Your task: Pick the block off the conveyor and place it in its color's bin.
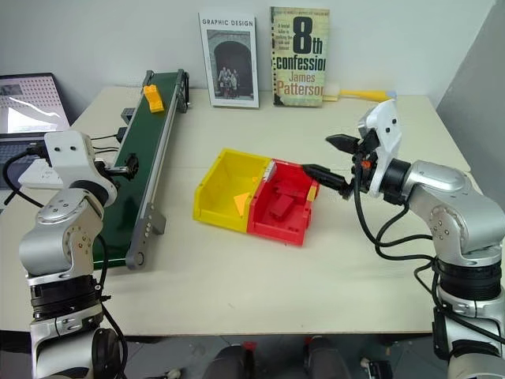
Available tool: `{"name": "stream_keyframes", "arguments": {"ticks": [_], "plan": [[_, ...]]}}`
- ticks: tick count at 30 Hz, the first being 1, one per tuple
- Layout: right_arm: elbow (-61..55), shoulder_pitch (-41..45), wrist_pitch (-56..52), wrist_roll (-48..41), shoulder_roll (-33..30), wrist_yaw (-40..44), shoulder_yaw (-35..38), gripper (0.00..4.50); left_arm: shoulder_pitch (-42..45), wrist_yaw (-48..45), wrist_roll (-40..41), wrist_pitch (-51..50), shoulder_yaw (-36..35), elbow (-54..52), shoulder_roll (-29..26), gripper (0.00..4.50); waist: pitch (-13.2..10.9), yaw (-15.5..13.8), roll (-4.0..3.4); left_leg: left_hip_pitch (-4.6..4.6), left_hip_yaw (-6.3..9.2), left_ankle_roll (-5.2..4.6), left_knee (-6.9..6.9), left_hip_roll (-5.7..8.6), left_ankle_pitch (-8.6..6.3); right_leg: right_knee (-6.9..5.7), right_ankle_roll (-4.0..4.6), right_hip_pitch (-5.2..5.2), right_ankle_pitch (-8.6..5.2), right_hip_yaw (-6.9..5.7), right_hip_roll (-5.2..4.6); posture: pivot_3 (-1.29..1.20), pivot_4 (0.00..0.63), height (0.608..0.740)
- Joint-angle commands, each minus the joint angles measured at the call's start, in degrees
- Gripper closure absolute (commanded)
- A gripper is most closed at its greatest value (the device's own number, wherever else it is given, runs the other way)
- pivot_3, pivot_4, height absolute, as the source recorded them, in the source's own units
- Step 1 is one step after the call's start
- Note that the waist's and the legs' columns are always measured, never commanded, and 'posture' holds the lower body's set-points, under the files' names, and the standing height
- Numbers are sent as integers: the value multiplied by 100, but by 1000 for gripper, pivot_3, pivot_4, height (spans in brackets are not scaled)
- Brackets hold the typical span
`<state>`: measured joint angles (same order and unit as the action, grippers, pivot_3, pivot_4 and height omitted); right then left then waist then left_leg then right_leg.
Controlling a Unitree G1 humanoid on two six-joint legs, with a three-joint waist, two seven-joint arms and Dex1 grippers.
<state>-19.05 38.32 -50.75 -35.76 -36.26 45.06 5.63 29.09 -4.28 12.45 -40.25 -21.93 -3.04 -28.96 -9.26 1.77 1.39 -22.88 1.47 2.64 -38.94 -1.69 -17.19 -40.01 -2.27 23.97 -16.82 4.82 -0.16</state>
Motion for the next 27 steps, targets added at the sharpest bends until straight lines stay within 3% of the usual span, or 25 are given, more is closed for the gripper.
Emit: {"name": "stream_keyframes", "arguments": {"ticks": [1,27], "plan": [[-222,175,-49,-235,-89,115,14,0,-12,27,-21,202,-75,-196,3,25,0,-1,0,0,0,0,0,0,0,0,0,0,0,0,0,0,150,740],[-472,189,-160,-558,-107,-52,-76,0,50,73,-100,472,47,350,-31,25,0,-8,0,-2,4,0,0,-1,0,0,0,1,0,-7,-6,0,150,740]]}}
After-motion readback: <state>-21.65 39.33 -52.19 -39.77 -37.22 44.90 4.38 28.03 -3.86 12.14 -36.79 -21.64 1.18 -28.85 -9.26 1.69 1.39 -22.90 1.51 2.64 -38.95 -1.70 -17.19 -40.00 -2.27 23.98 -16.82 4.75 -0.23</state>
